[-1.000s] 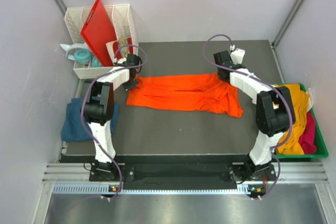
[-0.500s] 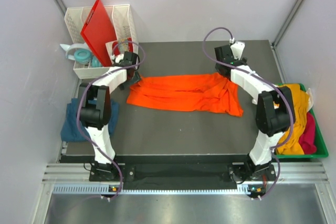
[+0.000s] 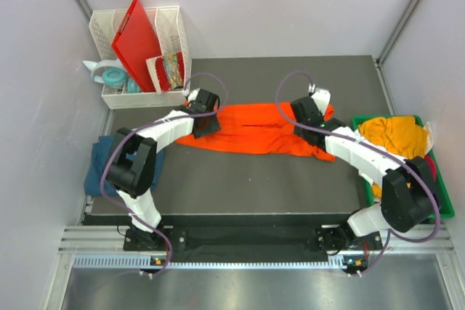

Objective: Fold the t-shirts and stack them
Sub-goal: Fold the other side of the tshirt into a rectangle

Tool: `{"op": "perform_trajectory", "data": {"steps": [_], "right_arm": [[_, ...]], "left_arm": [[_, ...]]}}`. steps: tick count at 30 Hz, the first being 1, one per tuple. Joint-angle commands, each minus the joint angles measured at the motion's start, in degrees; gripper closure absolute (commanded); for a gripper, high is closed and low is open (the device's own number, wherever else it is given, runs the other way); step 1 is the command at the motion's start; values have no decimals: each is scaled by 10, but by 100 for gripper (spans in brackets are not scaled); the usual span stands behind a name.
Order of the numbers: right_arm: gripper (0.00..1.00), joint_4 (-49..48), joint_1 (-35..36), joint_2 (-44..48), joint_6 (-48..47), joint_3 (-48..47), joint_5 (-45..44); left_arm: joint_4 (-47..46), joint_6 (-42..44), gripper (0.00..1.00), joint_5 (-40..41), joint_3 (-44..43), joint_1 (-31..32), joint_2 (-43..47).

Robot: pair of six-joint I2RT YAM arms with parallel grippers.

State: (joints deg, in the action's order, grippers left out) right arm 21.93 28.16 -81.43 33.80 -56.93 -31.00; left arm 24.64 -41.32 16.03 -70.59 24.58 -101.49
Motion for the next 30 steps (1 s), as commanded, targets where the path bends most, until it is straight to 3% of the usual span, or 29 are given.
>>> {"op": "perform_trajectory", "data": {"steps": [1,4,8,30], "right_arm": [[62,-9,21,-2,36,30,31],[52,-12,23,-7,40,32,40],[48,-21,22,-18,47,36,39],[58,-48,8,-156,43,-66,6]], "left_arm": [[-35,-32,44,-48,62,-3,-12],[-33,-25,44,-47,72,-4,-25],[-33,-22,44,-42,78,-3,-27],[-16,-17,45,-42,93,-4,-31]]}}
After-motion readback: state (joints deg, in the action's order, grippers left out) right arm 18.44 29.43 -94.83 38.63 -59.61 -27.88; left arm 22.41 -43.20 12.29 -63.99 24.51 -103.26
